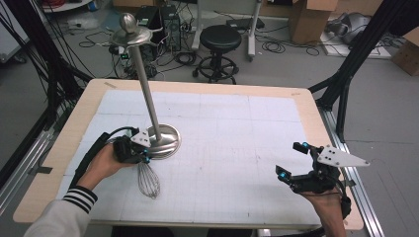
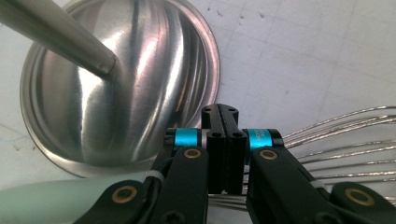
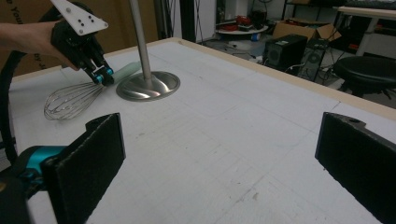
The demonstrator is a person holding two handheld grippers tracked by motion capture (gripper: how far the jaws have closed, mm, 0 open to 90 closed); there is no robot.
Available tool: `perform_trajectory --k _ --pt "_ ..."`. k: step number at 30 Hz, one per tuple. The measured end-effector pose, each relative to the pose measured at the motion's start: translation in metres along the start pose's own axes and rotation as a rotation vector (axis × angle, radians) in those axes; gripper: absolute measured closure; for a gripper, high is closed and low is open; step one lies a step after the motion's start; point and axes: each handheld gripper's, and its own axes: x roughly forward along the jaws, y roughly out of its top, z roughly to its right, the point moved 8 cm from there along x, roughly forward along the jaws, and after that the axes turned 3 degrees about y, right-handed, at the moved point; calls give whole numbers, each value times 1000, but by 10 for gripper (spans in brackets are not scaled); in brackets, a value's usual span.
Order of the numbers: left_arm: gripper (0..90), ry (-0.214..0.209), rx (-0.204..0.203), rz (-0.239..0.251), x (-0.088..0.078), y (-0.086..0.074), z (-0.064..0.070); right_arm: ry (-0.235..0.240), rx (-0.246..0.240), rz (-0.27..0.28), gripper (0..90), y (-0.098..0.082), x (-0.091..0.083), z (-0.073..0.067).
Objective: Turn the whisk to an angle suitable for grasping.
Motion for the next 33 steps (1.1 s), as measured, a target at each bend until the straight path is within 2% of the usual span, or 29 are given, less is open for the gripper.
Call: perform_trajectory --k 6,8,19,33 --pt "899 -11 11 -10 -2 -4 1 -2 2 -2 4 0 0 0" --pt "899 -5 -3 -2 -4 -7 0 -2 1 -2 4 0 0 0" --pt "899 3 -21 0 -11 -10 -2 -2 -1 -1 4 0 0 0" --pt "899 24 -71 -26 -12 -14 -10 -4 1 -1 4 0 0 0"
